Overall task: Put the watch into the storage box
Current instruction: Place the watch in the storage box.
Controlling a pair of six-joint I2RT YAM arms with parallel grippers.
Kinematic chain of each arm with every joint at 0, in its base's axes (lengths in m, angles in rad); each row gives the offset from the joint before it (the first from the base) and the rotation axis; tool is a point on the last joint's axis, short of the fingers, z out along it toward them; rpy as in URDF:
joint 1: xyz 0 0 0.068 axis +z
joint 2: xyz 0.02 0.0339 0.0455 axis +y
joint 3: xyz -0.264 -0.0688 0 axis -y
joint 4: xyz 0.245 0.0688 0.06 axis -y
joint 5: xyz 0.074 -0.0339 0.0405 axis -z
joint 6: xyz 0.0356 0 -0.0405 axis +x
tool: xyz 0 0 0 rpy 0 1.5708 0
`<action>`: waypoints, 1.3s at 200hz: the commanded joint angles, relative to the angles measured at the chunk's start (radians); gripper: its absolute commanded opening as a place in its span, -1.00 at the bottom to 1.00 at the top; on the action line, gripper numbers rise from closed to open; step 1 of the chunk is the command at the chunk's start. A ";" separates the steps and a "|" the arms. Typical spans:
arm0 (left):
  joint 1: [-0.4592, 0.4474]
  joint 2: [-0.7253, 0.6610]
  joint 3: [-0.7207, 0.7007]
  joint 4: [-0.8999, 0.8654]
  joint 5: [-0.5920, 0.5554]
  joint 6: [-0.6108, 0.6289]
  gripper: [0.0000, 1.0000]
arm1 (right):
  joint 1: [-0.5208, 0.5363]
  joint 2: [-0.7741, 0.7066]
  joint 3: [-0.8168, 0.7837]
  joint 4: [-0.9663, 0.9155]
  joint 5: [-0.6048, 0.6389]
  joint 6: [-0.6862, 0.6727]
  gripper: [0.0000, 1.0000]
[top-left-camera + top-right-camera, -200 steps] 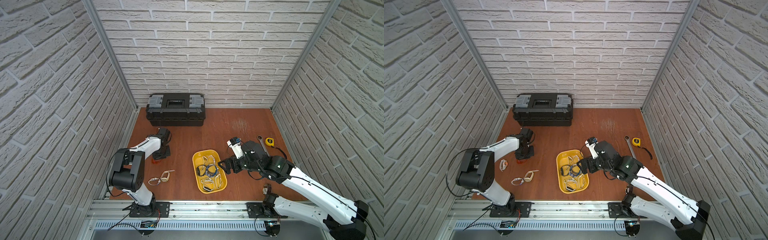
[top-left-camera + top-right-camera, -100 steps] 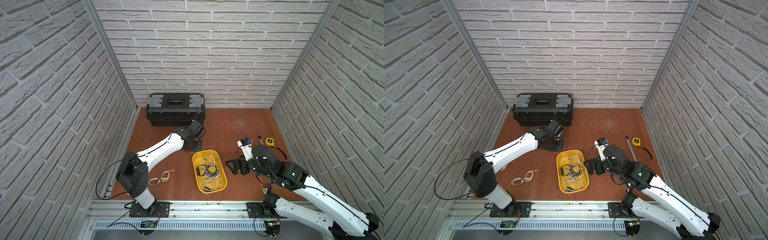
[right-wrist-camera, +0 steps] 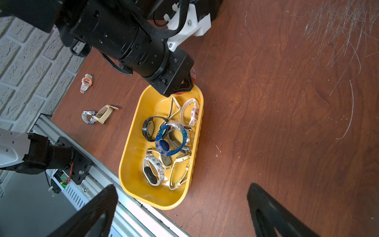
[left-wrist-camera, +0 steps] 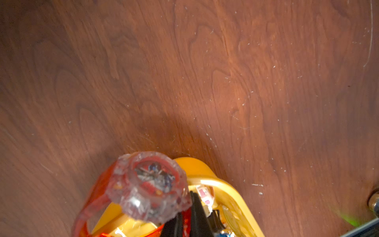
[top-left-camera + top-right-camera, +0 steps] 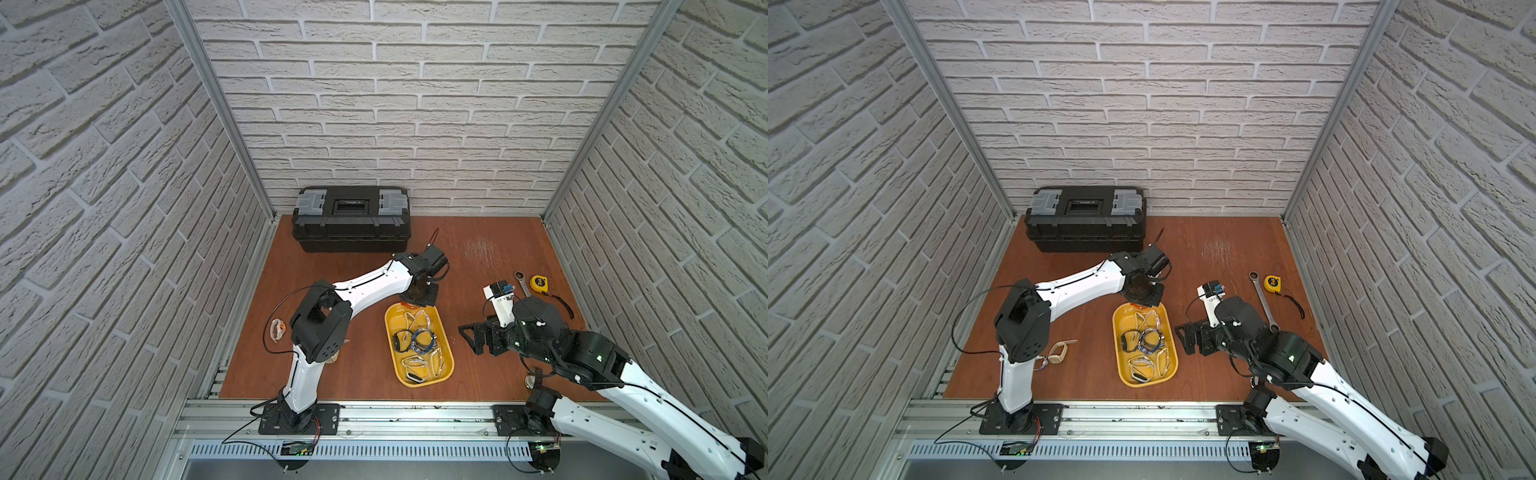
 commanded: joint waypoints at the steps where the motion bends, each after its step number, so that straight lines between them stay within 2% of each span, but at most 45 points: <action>1: -0.012 0.056 0.033 -0.015 0.054 0.017 -0.91 | -0.004 0.004 -0.011 0.005 0.012 0.006 1.00; 44: -0.056 0.074 0.063 -0.024 0.075 0.012 -0.92 | -0.003 0.009 -0.009 -0.004 0.023 0.000 1.00; 105: -0.108 0.033 0.006 -0.001 0.073 -0.025 -0.91 | -0.003 0.004 -0.011 -0.009 0.024 -0.005 1.00; 183: -0.109 0.038 -0.043 0.006 0.071 -0.029 -0.94 | -0.004 -0.005 -0.032 -0.004 0.026 0.006 1.00; 260: -0.114 -0.046 -0.089 -0.004 0.034 -0.044 -0.94 | -0.003 0.016 -0.014 0.005 0.014 0.003 1.00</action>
